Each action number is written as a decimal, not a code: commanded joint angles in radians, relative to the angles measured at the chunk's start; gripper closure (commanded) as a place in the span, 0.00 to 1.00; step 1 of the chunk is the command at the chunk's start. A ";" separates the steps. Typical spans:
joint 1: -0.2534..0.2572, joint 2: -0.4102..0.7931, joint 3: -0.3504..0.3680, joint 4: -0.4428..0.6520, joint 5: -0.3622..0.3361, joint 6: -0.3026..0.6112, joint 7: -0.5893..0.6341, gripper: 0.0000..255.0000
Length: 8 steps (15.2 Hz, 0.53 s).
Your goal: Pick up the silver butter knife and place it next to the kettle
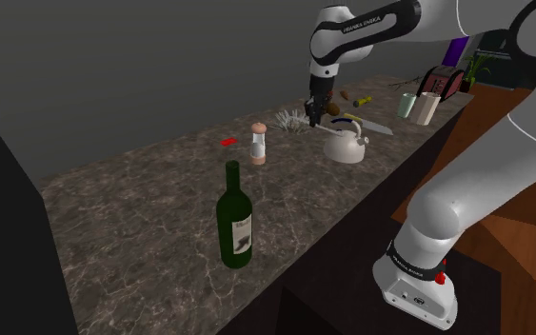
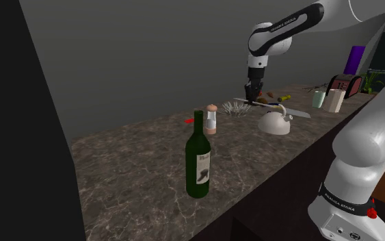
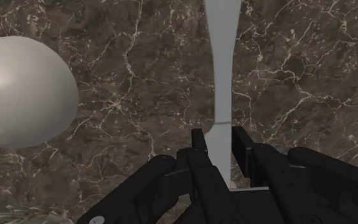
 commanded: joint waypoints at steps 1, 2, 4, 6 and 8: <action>-0.020 -0.001 -0.031 0.000 -0.009 0.000 -0.048 1.00; -0.031 -0.002 -0.047 0.000 -0.014 0.000 -0.072 1.00; -0.051 0.000 -0.080 0.004 -0.024 0.000 -0.121 1.00; -0.072 0.006 -0.113 0.012 -0.032 0.000 -0.170 1.00; -0.092 0.017 -0.146 0.024 -0.039 0.000 -0.220 1.00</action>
